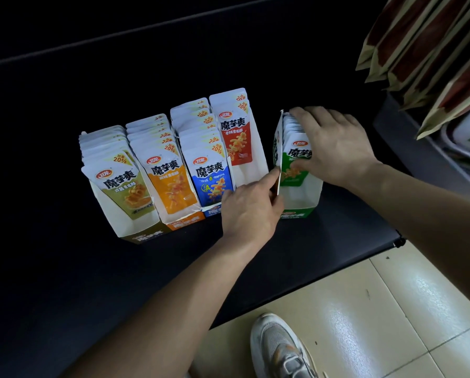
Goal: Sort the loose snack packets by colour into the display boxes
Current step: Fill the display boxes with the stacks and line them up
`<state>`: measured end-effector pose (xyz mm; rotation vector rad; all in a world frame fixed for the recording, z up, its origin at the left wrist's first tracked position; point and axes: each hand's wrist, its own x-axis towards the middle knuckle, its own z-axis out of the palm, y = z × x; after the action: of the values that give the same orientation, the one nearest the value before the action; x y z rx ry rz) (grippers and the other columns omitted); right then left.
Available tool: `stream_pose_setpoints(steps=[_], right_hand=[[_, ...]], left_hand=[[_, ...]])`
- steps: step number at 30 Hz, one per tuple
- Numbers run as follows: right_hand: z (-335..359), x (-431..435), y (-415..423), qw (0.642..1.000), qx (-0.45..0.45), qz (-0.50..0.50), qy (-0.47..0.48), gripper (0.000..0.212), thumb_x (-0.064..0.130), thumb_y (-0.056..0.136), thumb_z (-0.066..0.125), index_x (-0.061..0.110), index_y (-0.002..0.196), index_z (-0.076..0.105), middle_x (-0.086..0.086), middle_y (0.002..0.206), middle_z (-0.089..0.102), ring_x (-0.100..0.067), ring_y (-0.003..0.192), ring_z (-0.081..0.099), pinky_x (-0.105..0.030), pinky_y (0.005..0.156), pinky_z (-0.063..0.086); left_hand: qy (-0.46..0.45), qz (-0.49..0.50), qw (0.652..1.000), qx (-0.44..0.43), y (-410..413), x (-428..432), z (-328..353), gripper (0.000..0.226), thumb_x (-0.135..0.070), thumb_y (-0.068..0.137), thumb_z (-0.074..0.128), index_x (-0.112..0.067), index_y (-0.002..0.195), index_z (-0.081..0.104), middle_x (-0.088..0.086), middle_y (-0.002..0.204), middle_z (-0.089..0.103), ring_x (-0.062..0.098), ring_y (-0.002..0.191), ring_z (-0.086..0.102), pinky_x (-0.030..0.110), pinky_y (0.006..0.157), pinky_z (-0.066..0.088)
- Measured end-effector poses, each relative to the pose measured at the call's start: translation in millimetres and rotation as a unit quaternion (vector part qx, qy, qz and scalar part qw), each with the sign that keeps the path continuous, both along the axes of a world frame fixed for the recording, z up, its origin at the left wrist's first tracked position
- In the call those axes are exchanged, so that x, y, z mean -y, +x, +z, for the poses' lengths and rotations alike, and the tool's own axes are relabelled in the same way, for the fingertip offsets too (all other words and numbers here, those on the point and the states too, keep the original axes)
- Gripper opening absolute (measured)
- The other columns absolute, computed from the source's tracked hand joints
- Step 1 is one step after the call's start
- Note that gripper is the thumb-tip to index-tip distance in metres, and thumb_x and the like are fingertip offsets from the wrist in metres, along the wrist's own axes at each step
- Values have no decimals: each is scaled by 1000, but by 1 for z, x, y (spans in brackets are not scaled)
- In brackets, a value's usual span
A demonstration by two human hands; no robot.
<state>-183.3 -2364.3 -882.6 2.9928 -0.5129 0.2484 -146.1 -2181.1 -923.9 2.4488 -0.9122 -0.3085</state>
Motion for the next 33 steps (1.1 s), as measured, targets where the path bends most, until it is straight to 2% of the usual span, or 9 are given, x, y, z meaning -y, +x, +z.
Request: stream_pose_setpoints(steps=[6, 14, 20, 24, 29, 31, 33], right_hand=[[-5, -7, 6, 1000, -12, -7, -21, 110, 50, 63, 87, 15, 150, 29, -14, 139, 48, -39, 121, 51, -53, 100, 44], [-4, -9, 3, 1000, -9, -4, 14, 118, 58, 62, 83, 19, 154, 21, -11, 146, 39, -37, 130, 41, -55, 106, 38], [-3, -18, -18, 990, 108, -47, 82, 109, 48, 67, 82, 16, 153, 24, -15, 145, 38, -39, 127, 43, -54, 102, 44], [-15, -30, -38, 973, 162, -89, 140, 94, 44, 77, 78, 10, 150, 29, -18, 140, 40, -40, 123, 44, -49, 99, 44], [-34, -48, -60, 960, 231, -84, 136, 64, 37, 81, 77, 6, 123, 42, -20, 123, 47, -40, 106, 52, -48, 78, 51], [-34, -51, -59, 955, 235, -95, 152, 58, 37, 82, 78, 9, 117, 41, -18, 118, 46, -39, 99, 55, -41, 64, 49], [-28, -46, -46, 956, 235, -107, 143, 57, 38, 82, 78, 9, 115, 41, -17, 117, 46, -38, 97, 56, -34, 59, 43]], left_hand=[[6, -2, 1000, -6, 3, -2, 0, 55, -43, 96, 53, -43, 148, 35, -10, 95, 74, 18, 94, 66, 41, 91, 45], [4, 1, 1000, -17, 4, -6, 4, 55, -44, 97, 54, -42, 148, 37, -10, 98, 74, 19, 98, 66, 40, 94, 43], [-10, -13, 1000, -22, 7, -7, 9, 55, -43, 96, 57, -40, 148, 39, -11, 98, 74, 19, 99, 66, 39, 93, 43], [-57, -29, 997, -41, 5, -15, 7, 53, -41, 95, 60, -38, 145, 45, -13, 97, 73, 13, 89, 66, 40, 86, 52], [-79, -4, 996, -47, 1, -40, 5, 45, -36, 94, 62, -35, 139, 53, -15, 105, 67, 13, 96, 60, 39, 83, 53], [-66, 2, 997, -43, 0, -50, 5, 46, -36, 94, 62, -32, 140, 53, -15, 108, 66, 13, 98, 59, 39, 85, 53], [-66, 8, 997, -39, 1, -55, 7, 47, -36, 94, 62, -30, 140, 52, -15, 110, 65, 13, 101, 59, 39, 87, 53]])
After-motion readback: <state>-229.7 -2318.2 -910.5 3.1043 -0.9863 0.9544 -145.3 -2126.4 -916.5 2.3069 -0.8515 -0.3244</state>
